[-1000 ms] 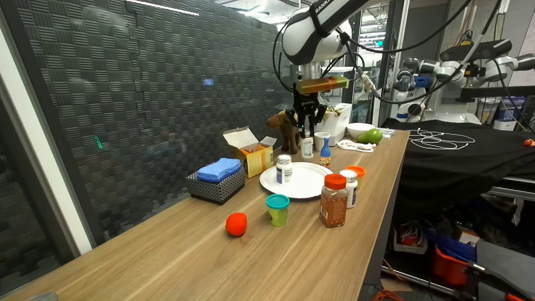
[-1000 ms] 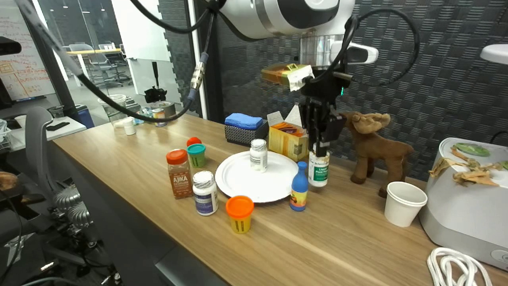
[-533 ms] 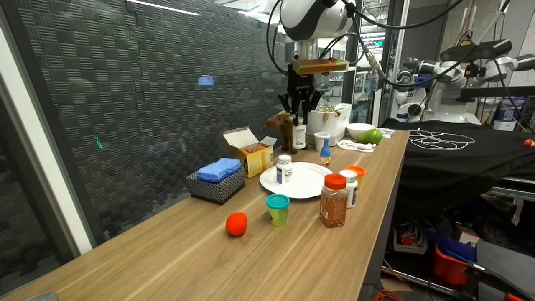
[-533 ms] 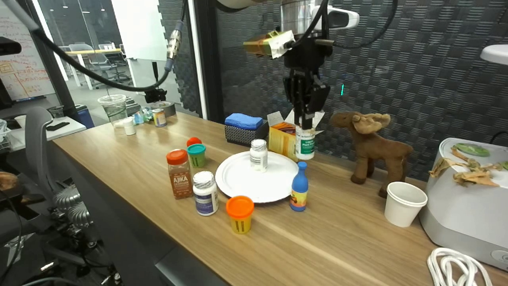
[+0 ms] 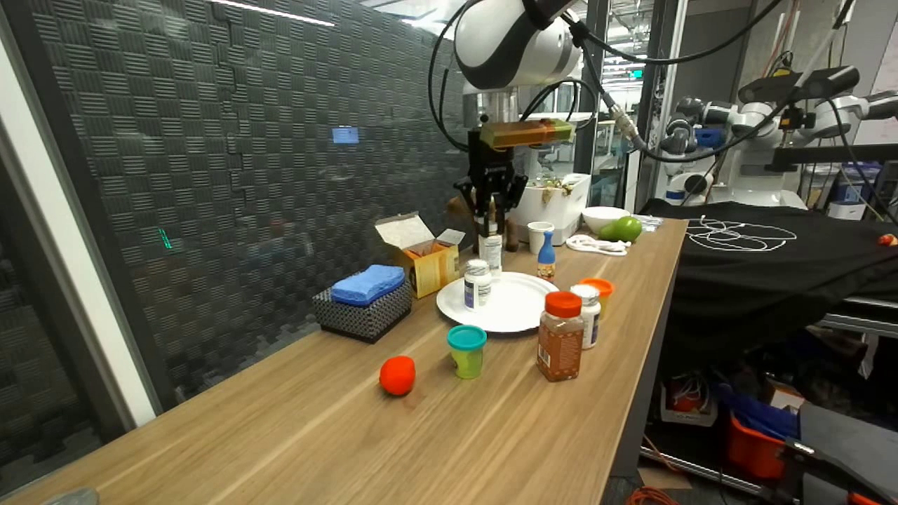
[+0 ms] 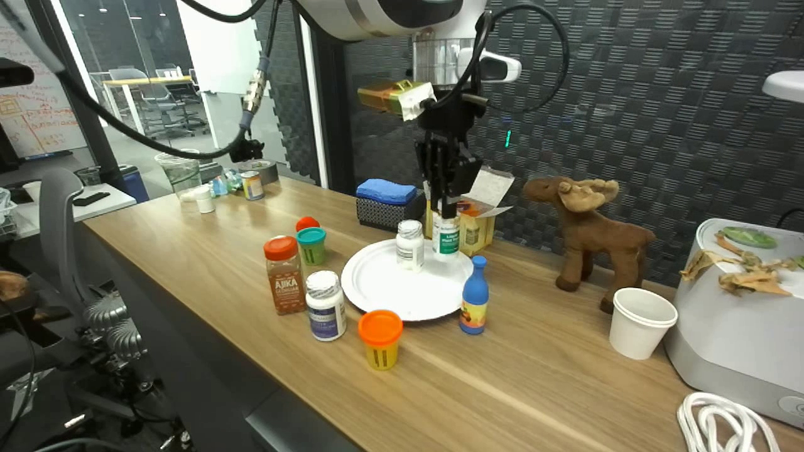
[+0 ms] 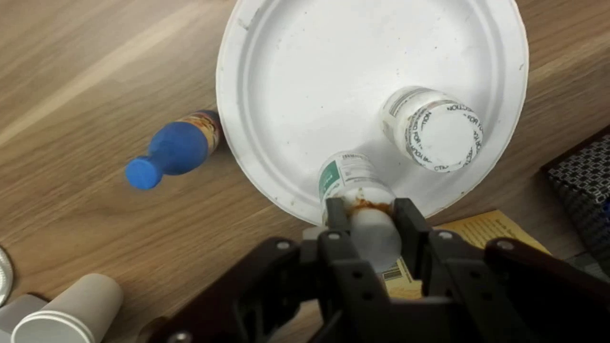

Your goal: Pick up all the objects surrounding the white plate and arrange them on the plate

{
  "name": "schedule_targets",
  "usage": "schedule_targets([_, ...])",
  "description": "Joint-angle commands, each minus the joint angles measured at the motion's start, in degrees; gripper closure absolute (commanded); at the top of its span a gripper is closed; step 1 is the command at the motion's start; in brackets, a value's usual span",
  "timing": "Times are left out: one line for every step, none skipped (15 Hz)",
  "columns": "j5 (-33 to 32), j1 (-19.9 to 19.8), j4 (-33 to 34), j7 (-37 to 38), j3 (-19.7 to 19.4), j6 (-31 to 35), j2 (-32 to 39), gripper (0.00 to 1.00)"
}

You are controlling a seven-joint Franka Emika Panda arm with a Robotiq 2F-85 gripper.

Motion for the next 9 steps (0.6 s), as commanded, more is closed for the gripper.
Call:
schedule_targets([1.01, 0.02, -0.72, -1.88, 0.4, 1.75, 0.01, 0.92])
schedule_targets([0.99, 0.02, -0.81, -2.14, 0.45, 1.92, 0.13, 0.92])
schedule_targets([0.77, 0.12, -0.72, -2.14, 0.41, 2.18, 0.49, 0.92])
schedule_targets([0.92, 0.1, -0.55, -2.34, 0.49, 2.08, 0.77, 0.92])
schedule_targets([0.86, 0.2, -0.34, -2.56, 0.59, 2.04, 1.08, 0.92])
schedule_targets([0.91, 0.23, -0.24, -2.84, 0.71, 1.99, 1.3, 0.92])
schedule_targets([0.87, 0.3, -0.15, -3.11, 0.83, 1.92, 1.54, 0.92])
schedule_targets([1.05, 0.26, -0.15, -3.46, 1.01, 1.83, 1.64, 0.92])
schedule_targets([1.31, 0.16, -0.16, -3.86, 1.23, 1.87, 1.72, 0.92])
